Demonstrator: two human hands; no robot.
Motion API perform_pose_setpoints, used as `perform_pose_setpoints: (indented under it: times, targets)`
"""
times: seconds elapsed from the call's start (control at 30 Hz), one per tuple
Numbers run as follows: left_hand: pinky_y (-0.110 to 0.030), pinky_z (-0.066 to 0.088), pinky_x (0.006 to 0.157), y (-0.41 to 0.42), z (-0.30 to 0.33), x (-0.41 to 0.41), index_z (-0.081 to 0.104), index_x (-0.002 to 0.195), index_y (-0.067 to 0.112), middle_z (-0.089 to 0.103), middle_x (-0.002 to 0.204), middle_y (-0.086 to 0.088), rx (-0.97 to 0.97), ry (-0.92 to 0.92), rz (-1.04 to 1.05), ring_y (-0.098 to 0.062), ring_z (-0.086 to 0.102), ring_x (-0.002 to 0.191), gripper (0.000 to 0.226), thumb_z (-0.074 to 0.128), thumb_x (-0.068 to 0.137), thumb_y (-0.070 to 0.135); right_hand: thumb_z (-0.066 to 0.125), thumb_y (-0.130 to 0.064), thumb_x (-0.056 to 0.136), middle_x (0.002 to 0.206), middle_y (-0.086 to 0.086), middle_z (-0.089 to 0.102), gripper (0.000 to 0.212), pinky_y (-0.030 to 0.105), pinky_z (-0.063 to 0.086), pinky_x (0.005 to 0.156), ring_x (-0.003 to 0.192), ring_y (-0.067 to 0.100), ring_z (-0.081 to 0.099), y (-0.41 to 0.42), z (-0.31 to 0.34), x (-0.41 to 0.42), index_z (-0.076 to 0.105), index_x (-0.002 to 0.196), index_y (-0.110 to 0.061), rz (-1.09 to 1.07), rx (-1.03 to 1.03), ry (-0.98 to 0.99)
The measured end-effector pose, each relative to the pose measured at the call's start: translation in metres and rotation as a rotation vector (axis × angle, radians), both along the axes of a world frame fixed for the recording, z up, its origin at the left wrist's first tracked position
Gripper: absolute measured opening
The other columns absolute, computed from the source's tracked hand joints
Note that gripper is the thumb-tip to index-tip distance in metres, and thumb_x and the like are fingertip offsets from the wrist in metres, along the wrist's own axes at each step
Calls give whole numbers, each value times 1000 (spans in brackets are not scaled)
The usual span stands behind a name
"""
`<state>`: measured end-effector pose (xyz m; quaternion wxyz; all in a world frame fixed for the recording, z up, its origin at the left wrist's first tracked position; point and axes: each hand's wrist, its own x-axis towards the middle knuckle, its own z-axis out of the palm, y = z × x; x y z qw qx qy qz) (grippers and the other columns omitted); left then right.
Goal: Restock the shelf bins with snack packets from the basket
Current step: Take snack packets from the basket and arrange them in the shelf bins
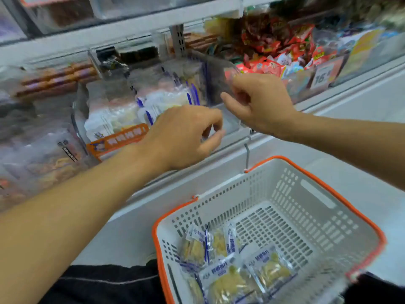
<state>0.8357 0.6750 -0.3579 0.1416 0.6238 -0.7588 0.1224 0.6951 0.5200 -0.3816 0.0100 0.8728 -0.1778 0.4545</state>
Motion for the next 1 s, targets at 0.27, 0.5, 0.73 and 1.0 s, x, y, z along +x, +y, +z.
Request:
perform_pose_setpoints:
  times: [0.27,0.5,0.73,1.0]
  targets:
    - [-31,41,89,0,-93,-55,47,140,26,55,131,3,1218,-403,38,-14,46,94,55,48,95,59,82,-33,81,97,12,66,69,40,55,78,81,27,61,66,-265,-110,49,136,-7,-121,1122,1537]
    - [-29,38,87,-7,-95,-64,46,140,30,52,135,6,1118,-314,13,-12,44,93,55,45,95,61,86,-35,76,142,12,46,101,46,52,97,118,29,57,77,-334,-124,19,146,-7,-391,1459,1177]
    - [-32,42,98,-1,-86,-51,46,140,28,56,133,3,1150,-345,60,-15,52,109,55,45,95,60,92,-48,61,149,15,35,130,42,45,108,132,35,46,87,-362,-113,8,154,-9,-500,1360,1247]
    - [-32,43,98,3,-88,-42,45,142,27,55,135,4,1160,-305,63,-16,54,114,61,56,90,58,68,-2,91,81,11,67,28,38,61,68,67,22,69,65,-314,-100,48,74,-12,-86,1626,919]
